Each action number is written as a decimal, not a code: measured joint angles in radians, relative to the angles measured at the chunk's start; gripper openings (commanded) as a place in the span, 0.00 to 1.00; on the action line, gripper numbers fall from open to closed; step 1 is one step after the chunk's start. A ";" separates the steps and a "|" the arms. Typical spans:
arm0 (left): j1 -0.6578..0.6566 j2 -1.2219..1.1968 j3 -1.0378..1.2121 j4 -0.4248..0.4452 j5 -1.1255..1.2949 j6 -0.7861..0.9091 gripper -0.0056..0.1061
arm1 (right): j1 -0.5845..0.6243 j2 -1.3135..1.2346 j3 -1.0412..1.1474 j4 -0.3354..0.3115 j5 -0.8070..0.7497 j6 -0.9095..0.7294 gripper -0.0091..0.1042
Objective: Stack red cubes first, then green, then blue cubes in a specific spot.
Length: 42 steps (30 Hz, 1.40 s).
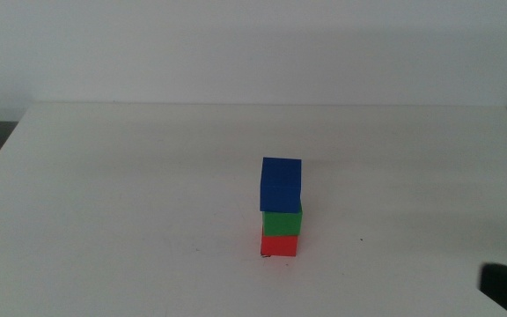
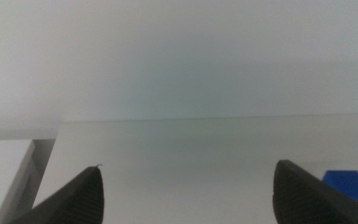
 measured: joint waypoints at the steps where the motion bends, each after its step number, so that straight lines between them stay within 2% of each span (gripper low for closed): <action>1: 0.000 -0.024 0.062 -0.001 -0.045 0.000 0.86 | -0.022 -0.007 0.043 0.012 -0.072 0.000 0.76; 5: 0.000 -0.134 0.326 -0.006 -0.235 0.000 0.86 | -0.161 -0.024 0.192 0.116 -0.243 0.000 0.76; 7: 0.000 -0.200 0.459 -0.011 -0.315 0.000 0.86 | -0.243 -0.047 0.253 0.139 -0.278 0.000 0.76; 15: 0.000 -0.438 0.808 -0.017 -0.452 0.002 0.86 | -0.558 -0.313 0.468 0.113 -0.299 0.000 0.76; 17: 0.000 -0.485 0.862 -0.017 -0.487 0.002 0.86 | -0.638 -0.406 0.508 0.091 -0.297 0.000 0.76; 22: 0.000 -0.500 0.954 -0.017 -0.609 0.002 0.86 | -0.794 -0.455 0.539 0.091 -0.297 0.000 0.76; 30: 0.000 -0.502 0.995 -0.017 -0.692 0.002 0.86 | -0.829 -0.455 0.607 0.091 -0.408 0.000 0.76; 42: 0.000 -0.502 0.999 0.011 -0.717 0.002 0.86 | -0.829 -0.455 0.619 0.086 -0.431 0.000 0.76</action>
